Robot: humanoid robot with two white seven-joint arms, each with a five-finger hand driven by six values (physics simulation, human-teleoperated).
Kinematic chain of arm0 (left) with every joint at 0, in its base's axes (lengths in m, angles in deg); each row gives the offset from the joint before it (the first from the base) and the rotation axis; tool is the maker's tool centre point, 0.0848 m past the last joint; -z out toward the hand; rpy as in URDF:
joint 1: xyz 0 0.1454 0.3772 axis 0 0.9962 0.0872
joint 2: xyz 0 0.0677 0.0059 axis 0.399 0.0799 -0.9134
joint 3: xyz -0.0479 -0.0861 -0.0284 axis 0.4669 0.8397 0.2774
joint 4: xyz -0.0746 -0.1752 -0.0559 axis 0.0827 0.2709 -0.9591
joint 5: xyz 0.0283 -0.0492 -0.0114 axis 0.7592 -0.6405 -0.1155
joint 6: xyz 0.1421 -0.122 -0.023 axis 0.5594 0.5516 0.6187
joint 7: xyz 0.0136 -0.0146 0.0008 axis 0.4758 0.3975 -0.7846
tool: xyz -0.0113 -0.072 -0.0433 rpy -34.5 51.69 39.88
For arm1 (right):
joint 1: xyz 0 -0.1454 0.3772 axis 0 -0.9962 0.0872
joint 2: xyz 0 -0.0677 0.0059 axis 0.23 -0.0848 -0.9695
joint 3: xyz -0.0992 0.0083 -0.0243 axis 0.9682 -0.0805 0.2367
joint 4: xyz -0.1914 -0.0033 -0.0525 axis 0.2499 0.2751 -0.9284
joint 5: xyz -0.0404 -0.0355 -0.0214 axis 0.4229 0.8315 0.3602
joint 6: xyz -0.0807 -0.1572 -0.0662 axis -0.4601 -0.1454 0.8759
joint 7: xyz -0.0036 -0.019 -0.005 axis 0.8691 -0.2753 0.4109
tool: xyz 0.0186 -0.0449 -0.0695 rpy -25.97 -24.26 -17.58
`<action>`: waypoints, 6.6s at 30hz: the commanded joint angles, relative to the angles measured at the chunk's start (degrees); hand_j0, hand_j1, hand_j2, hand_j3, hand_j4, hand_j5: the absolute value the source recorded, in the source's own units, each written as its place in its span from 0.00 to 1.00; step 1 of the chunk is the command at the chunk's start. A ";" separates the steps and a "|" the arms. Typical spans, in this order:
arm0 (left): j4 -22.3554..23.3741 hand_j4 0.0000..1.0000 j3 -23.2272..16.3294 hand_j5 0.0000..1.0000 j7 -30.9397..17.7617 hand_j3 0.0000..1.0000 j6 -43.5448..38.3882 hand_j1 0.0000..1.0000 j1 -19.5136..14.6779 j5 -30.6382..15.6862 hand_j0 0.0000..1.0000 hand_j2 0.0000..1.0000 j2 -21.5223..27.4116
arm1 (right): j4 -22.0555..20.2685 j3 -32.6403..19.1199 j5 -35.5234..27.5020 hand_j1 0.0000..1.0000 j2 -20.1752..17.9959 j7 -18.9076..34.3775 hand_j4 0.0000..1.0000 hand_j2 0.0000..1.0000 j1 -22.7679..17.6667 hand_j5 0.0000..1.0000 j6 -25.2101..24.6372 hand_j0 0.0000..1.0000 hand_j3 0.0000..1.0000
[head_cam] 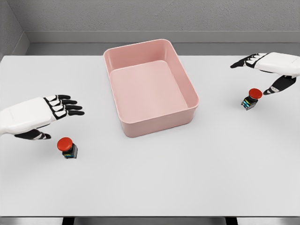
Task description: Put the industrial switch in the basket with both arms
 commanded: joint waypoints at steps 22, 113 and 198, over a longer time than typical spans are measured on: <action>-0.53 1.00 0.06 1.00 1.30 1.00 -0.02 1.00 5.19 5.13 1.00 1.00 1.80 | 3.76 2.19 0.12 1.00 -0.16 -0.92 1.00 1.00 -1.23 1.00 -1.15 1.00 1.00; -0.53 0.35 -0.73 0.35 0.78 0.35 -0.02 0.35 -3.08 10.23 0.35 0.35 -12.18 | 17.12 2.99 5.40 0.51 9.16 1.46 0.51 0.51 -0.18 0.51 0.63 0.51 0.51; 17.49 0.36 -10.40 0.36 -5.38 0.36 -0.02 0.36 -25.22 17.08 0.36 0.36 -39.25 | 1.13 2.81 4.78 0.47 16.72 6.20 0.47 0.47 11.60 0.47 0.63 0.47 0.47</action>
